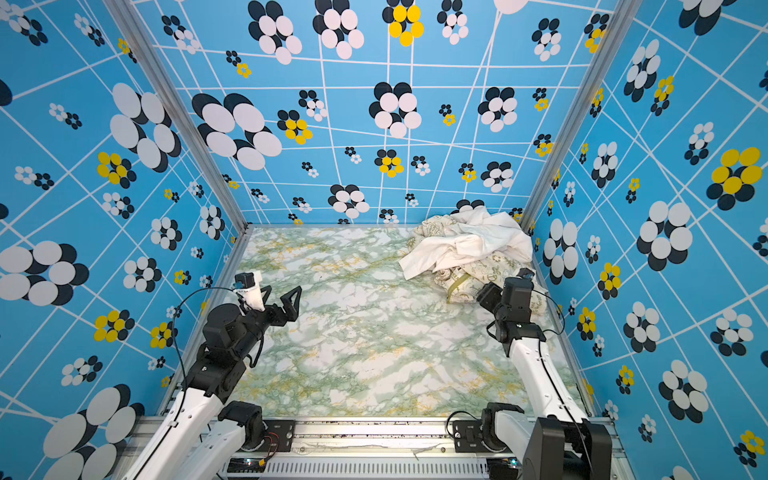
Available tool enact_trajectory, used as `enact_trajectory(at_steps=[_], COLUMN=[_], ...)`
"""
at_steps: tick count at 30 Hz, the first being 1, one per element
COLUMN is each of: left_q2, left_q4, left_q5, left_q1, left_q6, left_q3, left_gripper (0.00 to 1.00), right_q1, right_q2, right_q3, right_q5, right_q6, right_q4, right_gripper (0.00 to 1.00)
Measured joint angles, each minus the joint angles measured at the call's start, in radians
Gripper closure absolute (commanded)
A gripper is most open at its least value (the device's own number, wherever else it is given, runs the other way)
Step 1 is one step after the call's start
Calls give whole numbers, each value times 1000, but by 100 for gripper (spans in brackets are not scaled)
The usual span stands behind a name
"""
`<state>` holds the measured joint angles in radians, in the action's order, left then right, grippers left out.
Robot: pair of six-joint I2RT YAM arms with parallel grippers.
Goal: Pick out a specific cloth from the pile
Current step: 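Reach the right gripper toward the lavender cloth while raising the left arm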
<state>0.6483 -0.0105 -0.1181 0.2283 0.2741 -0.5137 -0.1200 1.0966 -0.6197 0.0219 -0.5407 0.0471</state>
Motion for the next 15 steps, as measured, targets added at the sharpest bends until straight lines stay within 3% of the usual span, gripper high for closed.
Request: enact_trajectory(at_steps=[8, 15], left_q2=[9, 10], left_q4=[75, 66], left_q5=[-38, -24], left_q1=[151, 199], left_q6=[-32, -31], left_q3=[-32, -32], left_gripper=[1, 1], right_q1=[-72, -113], right_q2=[126, 279], right_q3=[2, 3], right_q5=[-80, -160], right_q6=[-182, -312], right_q4=[-66, -163], right_gripper=[44, 52])
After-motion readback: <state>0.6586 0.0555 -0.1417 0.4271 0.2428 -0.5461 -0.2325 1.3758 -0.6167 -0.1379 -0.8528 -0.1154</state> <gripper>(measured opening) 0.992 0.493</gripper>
